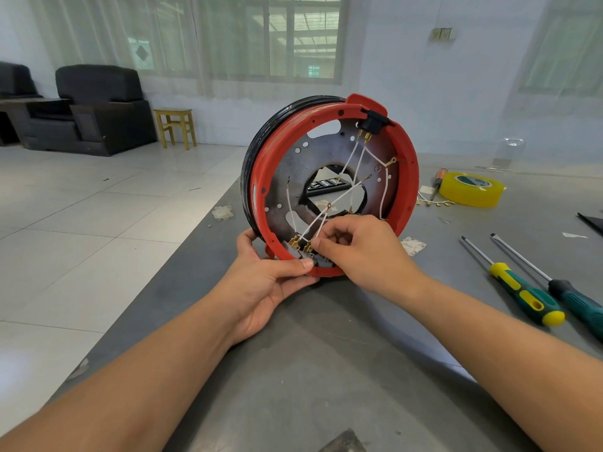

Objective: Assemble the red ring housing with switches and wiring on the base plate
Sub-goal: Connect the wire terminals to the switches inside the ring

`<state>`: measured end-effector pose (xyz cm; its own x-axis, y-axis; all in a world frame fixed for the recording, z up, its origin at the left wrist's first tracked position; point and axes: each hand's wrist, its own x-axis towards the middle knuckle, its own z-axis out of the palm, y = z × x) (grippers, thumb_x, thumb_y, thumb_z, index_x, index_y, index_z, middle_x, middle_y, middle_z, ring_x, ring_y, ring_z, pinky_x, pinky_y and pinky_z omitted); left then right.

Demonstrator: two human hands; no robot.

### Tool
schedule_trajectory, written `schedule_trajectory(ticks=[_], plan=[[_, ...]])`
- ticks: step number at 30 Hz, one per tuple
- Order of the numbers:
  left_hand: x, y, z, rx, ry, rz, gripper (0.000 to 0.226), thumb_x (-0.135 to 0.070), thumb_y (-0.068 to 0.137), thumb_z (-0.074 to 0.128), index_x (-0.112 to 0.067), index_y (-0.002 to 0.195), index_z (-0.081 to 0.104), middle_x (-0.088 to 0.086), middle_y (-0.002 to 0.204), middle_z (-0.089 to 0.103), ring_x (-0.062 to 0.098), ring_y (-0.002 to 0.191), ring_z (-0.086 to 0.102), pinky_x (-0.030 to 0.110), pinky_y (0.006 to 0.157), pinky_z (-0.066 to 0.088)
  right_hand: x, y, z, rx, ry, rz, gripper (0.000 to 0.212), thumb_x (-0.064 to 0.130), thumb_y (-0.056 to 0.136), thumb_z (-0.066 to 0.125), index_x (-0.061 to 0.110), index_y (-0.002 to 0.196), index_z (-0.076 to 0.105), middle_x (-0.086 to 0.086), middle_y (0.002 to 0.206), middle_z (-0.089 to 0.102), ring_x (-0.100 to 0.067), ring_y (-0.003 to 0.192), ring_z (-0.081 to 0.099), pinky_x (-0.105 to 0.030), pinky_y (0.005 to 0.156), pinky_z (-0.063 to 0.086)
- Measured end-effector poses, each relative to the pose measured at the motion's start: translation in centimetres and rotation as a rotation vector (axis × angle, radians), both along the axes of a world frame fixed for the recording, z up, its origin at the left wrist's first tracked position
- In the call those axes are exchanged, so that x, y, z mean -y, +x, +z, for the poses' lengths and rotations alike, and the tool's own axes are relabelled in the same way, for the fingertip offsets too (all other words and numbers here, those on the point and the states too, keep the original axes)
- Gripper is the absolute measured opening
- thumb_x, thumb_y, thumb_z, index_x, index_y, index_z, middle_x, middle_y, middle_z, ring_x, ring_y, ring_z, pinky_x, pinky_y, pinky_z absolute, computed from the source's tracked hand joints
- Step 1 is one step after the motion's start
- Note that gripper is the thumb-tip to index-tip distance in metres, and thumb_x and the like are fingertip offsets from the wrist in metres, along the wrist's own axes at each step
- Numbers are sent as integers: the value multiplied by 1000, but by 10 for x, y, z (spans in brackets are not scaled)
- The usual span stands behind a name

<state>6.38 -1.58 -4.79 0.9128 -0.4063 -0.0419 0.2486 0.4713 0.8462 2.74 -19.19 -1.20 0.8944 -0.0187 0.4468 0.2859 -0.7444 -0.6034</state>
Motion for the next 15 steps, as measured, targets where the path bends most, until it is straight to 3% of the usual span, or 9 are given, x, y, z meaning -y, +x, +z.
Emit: schedule_trajectory(ticks=[7,12,15], plan=[[0,-2,1,-4,16,10,94,26,75,72,-31,141,36,36,137,57,48,107,73,52,79,65,-2,0,-1,5,-90,-1,16,25,94,71,17,80,74,10,63,59,-4,59,51,-13,57,37],[0,0,-2,2,11,7,91,26,76,71,-30,139,38,26,112,67,48,106,73,55,81,65,-5,1,-4,58,-117,4,15,22,93,72,17,79,74,14,63,56,2,64,54,-10,61,38],[1,0,-2,-2,-1,20,92,25,75,73,-30,139,38,25,110,64,49,112,70,56,84,64,-4,1,-6,82,-124,-3,13,23,93,72,20,80,75,16,64,57,4,67,55,-9,62,38]])
